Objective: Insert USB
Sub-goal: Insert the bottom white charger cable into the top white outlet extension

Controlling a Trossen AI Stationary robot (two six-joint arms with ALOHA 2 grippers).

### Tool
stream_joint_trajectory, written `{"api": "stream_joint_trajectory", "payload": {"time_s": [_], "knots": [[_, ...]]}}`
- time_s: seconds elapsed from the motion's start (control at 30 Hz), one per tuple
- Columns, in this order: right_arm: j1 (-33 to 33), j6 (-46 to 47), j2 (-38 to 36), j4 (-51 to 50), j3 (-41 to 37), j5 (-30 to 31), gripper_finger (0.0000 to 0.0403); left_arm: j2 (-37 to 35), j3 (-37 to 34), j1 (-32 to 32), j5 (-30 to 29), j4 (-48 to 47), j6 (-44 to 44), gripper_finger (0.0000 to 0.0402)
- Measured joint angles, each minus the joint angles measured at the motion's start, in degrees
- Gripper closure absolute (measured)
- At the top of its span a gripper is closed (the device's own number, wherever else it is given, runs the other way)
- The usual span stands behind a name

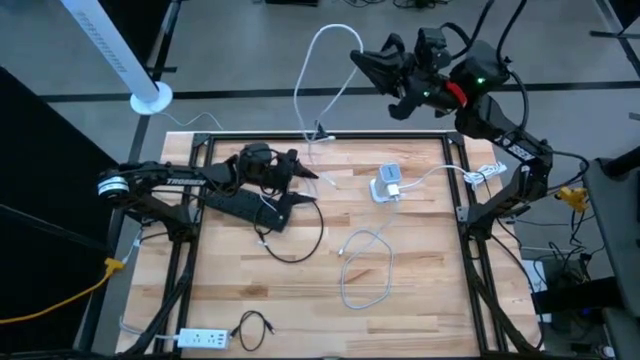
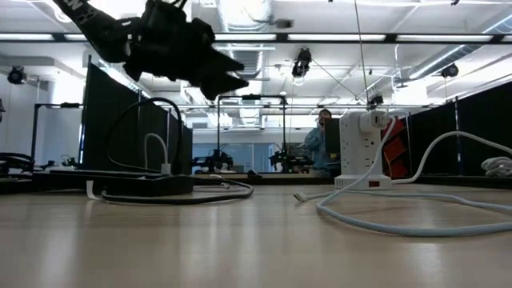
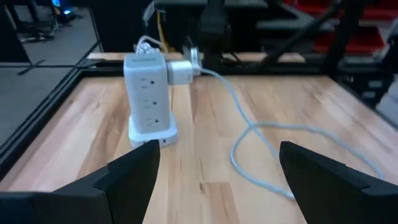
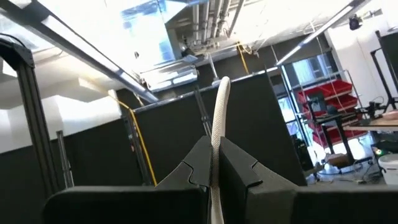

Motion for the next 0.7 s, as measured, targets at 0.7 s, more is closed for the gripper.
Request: {"api": "stream_joint_trajectory", "payload": {"time_s": [0.7], "knots": [[1.01,0.20,0.02,-0.91,2.41,-14.55,0.0401,9.33,6.40,-4.40,-4.93,26.17,-2.91,0.0092]]}}
